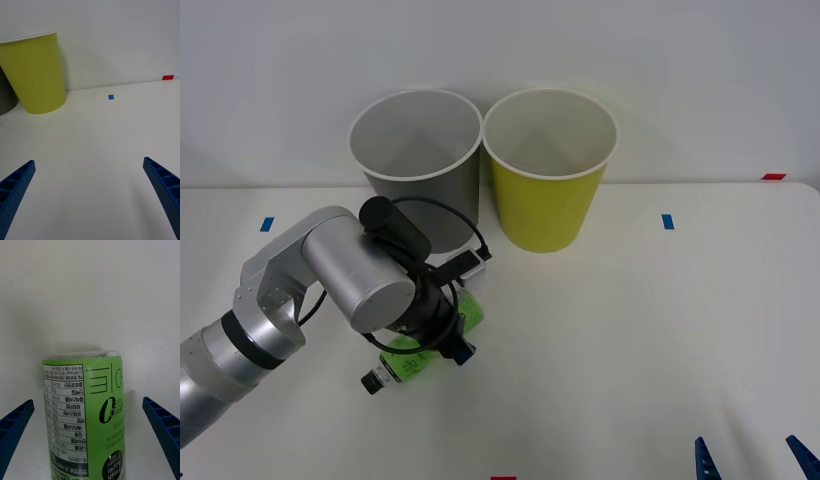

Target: Put cans in the gray bin and PET bottles in the light green bin.

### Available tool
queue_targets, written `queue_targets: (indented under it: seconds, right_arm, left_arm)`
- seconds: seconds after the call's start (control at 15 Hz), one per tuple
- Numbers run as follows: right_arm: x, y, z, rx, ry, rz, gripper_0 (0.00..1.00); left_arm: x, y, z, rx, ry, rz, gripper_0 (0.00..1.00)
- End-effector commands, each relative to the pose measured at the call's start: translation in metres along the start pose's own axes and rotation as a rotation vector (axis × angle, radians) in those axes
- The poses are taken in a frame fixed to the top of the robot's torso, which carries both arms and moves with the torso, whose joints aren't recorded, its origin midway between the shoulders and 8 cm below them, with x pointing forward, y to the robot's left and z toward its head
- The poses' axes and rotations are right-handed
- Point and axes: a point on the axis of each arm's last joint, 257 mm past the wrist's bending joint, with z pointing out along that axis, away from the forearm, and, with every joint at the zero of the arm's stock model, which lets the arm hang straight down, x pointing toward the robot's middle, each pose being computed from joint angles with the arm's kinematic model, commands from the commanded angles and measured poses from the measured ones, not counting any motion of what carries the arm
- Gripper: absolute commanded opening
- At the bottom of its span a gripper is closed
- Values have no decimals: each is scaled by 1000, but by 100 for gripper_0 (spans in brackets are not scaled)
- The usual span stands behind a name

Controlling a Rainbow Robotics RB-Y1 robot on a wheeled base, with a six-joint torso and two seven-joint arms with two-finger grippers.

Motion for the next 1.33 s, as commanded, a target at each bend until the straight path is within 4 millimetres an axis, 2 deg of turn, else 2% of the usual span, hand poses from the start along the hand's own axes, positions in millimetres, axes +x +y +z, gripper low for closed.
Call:
queue_targets:
  seconds: [0.07, 1.0, 1.07, 1.13, 1.2, 1.33]
  right_arm:
    - [0, 0, 0, 0, 0, 0, 100]
    - [0, 0, 0, 0, 0, 0, 100]
    - [0, 0, 0, 0, 0, 0, 100]
    - [0, 0, 0, 0, 0, 0, 100]
    - [0, 0, 0, 0, 0, 0, 100]
    - [0, 0, 0, 0, 0, 0, 100]
  left_arm:
    - [7, 4, 7, -2, 23, -30, 100]
    - [12, 3, 13, 16, 41, -59, 100]
    - [13, 1, 13, 21, 42, -61, 42]
    - [12, 0, 13, 25, 40, -60, 11]
    - [12, 0, 13, 27, 40, -60, 2]
    - [12, 0, 13, 28, 39, -61, 0]
